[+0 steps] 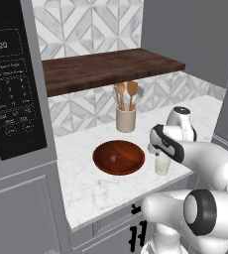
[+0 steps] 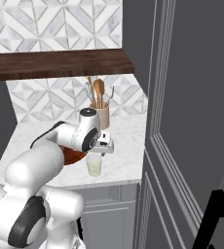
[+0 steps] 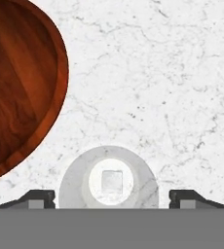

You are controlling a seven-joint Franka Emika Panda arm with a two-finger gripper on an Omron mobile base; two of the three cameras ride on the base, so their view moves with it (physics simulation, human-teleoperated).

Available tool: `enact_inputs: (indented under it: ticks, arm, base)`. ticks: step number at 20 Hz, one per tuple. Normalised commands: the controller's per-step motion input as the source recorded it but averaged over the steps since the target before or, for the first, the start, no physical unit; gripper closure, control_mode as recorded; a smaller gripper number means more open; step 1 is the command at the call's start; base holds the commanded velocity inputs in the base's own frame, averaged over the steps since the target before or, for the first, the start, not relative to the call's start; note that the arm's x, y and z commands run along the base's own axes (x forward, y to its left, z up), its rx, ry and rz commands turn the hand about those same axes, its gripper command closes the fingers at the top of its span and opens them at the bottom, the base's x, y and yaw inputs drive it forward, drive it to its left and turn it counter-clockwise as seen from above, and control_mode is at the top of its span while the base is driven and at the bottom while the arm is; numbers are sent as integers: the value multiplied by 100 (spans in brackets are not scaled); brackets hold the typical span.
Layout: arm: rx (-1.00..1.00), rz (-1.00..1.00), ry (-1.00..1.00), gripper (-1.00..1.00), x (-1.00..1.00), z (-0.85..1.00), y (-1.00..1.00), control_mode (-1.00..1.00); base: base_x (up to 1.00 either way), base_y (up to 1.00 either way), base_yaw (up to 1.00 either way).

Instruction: Grab a lemon wedge from the fridge and one ice cube from the ice bowl, and put them in the glass of lemonade.

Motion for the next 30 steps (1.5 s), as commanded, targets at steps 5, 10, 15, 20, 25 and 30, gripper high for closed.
enact_inputs:
  ticks: [5, 10, 15, 20, 25, 30]
  arm:
    - [3, 0, -5, -100, -19, 27, 0, -100]
    - [5, 0, -9, -100, -38, 32, 0, -100]
    - [5, 0, -9, -100, -45, 24, 0, -100]
    - [2, 0, 0, -100, -60, 17, 9, -100]
    - [-10, 0, 17, -100, -66, 86, 56, -100]
    - [-1, -11, 2, -100, -74, 30, 33, -100]
  base:
    - [0, 0, 0]
    - [0, 0, 0]
    - [0, 0, 0]
    - [0, 0, 0]
    - [0, 0, 0]
    - [0, 0, 0]
